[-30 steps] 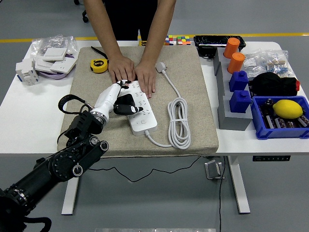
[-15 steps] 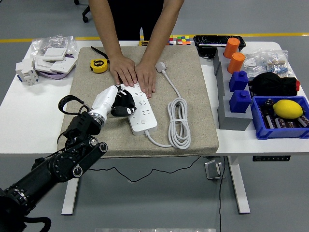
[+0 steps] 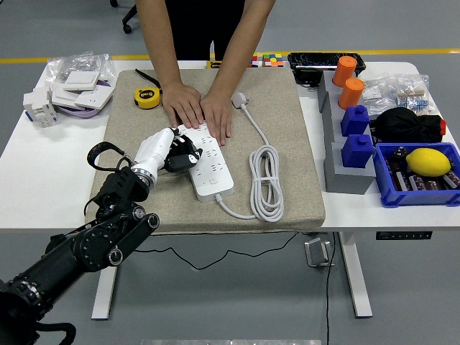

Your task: Pick up the plug,place it near the board,insert it into the board,press the button

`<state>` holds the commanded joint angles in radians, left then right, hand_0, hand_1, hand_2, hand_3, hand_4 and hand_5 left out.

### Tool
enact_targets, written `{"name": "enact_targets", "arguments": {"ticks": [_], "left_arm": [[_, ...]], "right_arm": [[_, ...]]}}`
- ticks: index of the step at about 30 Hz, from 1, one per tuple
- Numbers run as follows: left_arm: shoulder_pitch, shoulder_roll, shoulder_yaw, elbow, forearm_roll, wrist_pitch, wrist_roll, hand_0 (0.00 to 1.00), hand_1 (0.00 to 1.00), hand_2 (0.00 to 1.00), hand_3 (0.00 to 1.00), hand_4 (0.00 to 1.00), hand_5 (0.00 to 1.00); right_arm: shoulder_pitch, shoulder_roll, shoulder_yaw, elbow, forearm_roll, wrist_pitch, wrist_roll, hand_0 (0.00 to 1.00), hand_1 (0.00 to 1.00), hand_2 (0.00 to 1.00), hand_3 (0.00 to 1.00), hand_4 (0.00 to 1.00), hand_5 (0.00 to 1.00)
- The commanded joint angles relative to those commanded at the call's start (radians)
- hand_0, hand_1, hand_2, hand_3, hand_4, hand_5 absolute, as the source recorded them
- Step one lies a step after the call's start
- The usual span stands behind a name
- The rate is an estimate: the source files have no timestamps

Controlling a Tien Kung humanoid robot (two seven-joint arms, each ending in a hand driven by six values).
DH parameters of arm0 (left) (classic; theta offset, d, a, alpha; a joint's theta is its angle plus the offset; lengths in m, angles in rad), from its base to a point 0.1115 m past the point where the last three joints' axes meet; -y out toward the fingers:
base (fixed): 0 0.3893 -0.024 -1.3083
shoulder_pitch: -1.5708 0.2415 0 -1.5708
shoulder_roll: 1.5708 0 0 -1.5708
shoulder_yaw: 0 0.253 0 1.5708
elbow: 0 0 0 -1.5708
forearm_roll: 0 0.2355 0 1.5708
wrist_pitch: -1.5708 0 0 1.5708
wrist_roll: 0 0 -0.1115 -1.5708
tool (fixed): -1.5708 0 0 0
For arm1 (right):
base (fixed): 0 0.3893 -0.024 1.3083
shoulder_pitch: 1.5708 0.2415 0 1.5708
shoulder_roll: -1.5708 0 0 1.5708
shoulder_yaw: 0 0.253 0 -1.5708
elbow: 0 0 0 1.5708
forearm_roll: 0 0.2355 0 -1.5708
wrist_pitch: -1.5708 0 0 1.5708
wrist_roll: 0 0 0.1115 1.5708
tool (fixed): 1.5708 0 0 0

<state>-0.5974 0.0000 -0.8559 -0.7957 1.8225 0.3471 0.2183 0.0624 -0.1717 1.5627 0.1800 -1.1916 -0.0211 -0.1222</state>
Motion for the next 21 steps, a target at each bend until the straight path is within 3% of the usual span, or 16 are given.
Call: {"name": "enact_targets", "arguments": {"ticks": [1, 2, 21], "left_arm": [[0.000, 0.000, 0.000, -0.001, 0.009, 0.001, 0.001, 0.456, 0.546, 0.508, 0.512, 0.544, 0.307], [0.000, 0.000, 0.000, -0.003, 0.019, 0.001, 0.003, 0.430, 0.488, 0.472, 0.473, 0.515, 0.203], [-0.004, 0.008, -0.001, -0.036, 0.079, -0.009, 0.003, 0.404, 0.450, 0.447, 0.463, 0.512, 0.156]], "right_arm": [[0.000, 0.000, 0.001, 0.000, 0.000, 0.000, 0.000, 0.998, 0.926, 0.868, 0.902, 0.998, 0.998], [-0.001, 0.000, 0.001, 0.000, 0.000, 0.000, 0.000, 0.998, 0.925, 0.869, 0.903, 0.998, 0.998], [-0.001, 0.002, 0.007, 0.000, -0.001, -0.002, -0.001, 0.998, 0.926, 0.869, 0.903, 0.998, 0.998]]}}
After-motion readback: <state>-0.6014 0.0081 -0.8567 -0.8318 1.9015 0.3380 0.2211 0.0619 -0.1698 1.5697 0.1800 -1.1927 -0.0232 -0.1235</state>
